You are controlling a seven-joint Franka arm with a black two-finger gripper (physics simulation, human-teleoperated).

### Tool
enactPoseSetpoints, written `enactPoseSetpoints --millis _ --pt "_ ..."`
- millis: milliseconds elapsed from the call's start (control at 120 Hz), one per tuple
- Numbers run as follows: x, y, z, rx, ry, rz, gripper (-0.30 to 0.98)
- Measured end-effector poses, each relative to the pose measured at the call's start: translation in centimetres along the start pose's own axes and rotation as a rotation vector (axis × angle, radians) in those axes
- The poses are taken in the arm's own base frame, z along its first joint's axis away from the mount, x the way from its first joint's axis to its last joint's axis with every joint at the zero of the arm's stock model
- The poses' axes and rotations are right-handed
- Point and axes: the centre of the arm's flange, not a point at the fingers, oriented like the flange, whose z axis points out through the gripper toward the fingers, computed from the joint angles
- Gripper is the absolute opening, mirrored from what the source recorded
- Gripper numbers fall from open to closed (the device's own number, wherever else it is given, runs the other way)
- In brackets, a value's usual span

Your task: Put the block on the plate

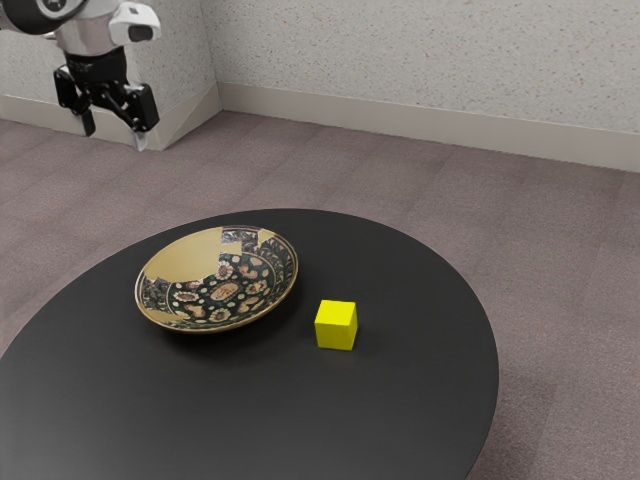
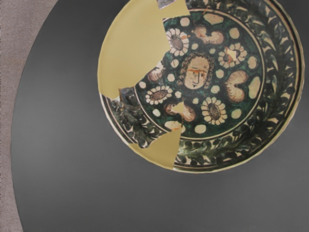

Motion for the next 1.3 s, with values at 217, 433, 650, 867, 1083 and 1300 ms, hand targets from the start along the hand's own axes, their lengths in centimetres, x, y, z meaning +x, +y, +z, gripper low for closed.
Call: enactPoseSetpoints --millis 217,433,650,867,1083,1300 --pt "0.1 0.2 -0.1 0.005 0.006 -0.012 0.69" --pt "2.8 3.3 5.6 0.006 -0.092 0.003 0.69" --pt "4.2 13.1 13.7 -0.064 -0.152 0.044 0.69" --pt "6.6 21.2 21.8 -0.106 -0.164 0.032 0.69" --pt "8.7 26.1 27.2 -0.165 -0.142 -0.027 0.69" --pt "10.0 28.8 29.8 -0.182 -0.122 -0.065 0.69"
